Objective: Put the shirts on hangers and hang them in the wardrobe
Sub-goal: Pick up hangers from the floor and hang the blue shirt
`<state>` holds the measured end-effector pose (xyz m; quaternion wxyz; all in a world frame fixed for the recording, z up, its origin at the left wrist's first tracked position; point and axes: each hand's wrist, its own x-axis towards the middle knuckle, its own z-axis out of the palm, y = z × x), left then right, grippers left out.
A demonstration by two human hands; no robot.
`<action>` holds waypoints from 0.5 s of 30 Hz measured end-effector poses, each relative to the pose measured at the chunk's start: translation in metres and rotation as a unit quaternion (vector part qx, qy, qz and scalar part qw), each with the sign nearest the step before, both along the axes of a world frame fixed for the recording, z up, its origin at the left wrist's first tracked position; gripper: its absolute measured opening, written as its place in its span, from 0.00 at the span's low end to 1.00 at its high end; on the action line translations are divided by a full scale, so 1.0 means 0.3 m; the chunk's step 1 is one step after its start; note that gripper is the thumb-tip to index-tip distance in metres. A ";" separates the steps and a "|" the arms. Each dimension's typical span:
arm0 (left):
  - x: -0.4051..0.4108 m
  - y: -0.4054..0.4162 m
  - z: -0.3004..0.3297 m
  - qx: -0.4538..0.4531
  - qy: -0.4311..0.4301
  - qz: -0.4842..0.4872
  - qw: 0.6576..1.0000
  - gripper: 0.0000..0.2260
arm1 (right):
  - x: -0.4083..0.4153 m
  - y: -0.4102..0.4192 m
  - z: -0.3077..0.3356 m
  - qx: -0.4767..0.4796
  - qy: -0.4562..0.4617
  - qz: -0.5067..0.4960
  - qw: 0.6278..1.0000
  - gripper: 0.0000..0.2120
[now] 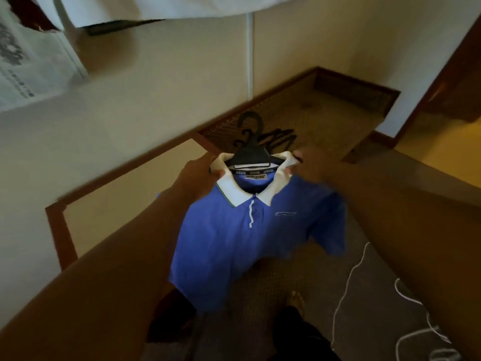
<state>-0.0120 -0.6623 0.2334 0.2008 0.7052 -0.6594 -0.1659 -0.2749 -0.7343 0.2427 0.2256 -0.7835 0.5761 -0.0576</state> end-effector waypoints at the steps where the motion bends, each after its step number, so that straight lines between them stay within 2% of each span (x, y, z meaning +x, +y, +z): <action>1: -0.045 -0.030 -0.010 0.005 0.003 -0.014 1.000 0.12 | -0.051 -0.008 -0.016 0.016 -0.014 -0.012 1.000 0.16; 5: -0.231 -0.175 -0.056 0.012 -0.012 -0.070 0.997 0.14 | -0.254 -0.045 -0.053 0.069 -0.057 -0.074 0.993 0.16; 12: -0.639 -0.494 -0.154 0.052 -0.004 -0.162 0.985 0.18 | -0.666 -0.189 -0.164 0.074 -0.042 -0.171 0.982 0.17; 15: -0.842 -0.644 -0.181 0.066 -0.017 -0.189 0.980 0.18 | -0.863 -0.289 -0.233 0.081 -0.042 -0.199 0.976 0.21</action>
